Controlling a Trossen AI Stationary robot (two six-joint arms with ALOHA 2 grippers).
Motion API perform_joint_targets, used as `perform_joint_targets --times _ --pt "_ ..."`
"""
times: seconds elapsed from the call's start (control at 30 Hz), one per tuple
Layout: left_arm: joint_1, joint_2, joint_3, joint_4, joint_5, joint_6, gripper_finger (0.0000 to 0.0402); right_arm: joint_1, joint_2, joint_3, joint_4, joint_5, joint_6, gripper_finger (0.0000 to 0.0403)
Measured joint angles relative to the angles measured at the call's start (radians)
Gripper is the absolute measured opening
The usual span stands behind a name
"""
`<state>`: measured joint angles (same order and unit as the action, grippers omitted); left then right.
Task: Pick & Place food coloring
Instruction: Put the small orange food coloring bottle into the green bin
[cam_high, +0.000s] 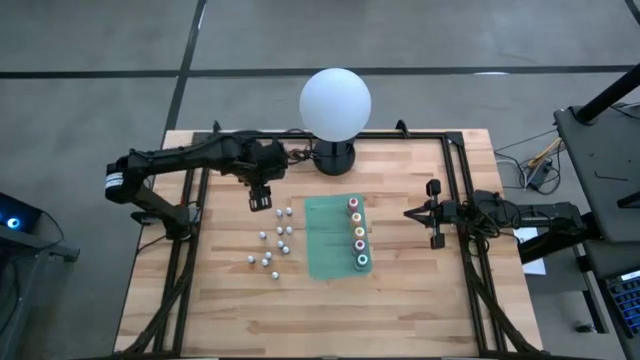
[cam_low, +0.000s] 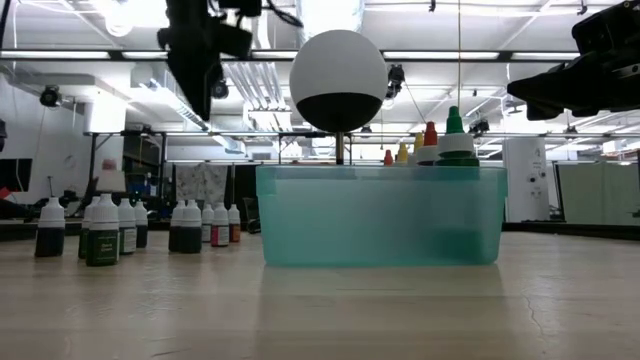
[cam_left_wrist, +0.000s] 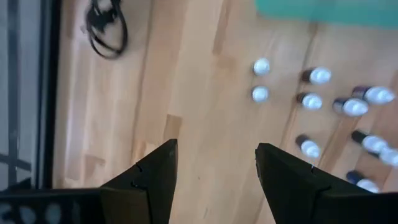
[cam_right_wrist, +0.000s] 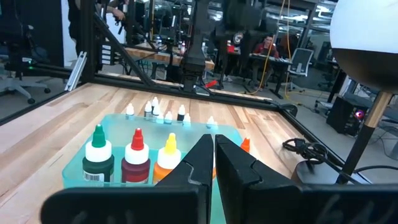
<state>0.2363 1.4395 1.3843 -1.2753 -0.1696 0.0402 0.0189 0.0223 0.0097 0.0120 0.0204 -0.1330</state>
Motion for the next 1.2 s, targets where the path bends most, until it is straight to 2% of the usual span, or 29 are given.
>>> perform_joint_targets --times 0.1,0.27,0.4,0.7,0.93,1.2 --pt "0.000 0.000 -0.063 0.055 0.006 0.000 0.0188 0.000 0.000 0.000 0.000 0.000 -0.001 0.0009" --pt "0.000 0.000 -0.157 0.221 0.104 0.011 0.0188 0.000 0.000 0.000 0.000 0.000 0.000 0.0009" --pt "0.000 0.000 -0.209 0.298 0.141 0.012 0.0188 0.000 0.000 0.000 0.000 0.000 -0.001 0.0009" --pt "0.000 0.000 -0.294 0.358 0.151 0.006 0.0188 0.000 0.000 0.000 0.000 0.000 -0.001 0.0009" --pt "0.000 0.002 -0.300 0.431 0.153 0.011 0.0188 0.000 0.000 0.000 0.000 0.000 -0.001 0.0009" --pt "0.007 0.111 -0.223 0.435 0.181 0.025 0.0188 0.000 0.000 0.000 0.000 0.001 0.000 0.0009"
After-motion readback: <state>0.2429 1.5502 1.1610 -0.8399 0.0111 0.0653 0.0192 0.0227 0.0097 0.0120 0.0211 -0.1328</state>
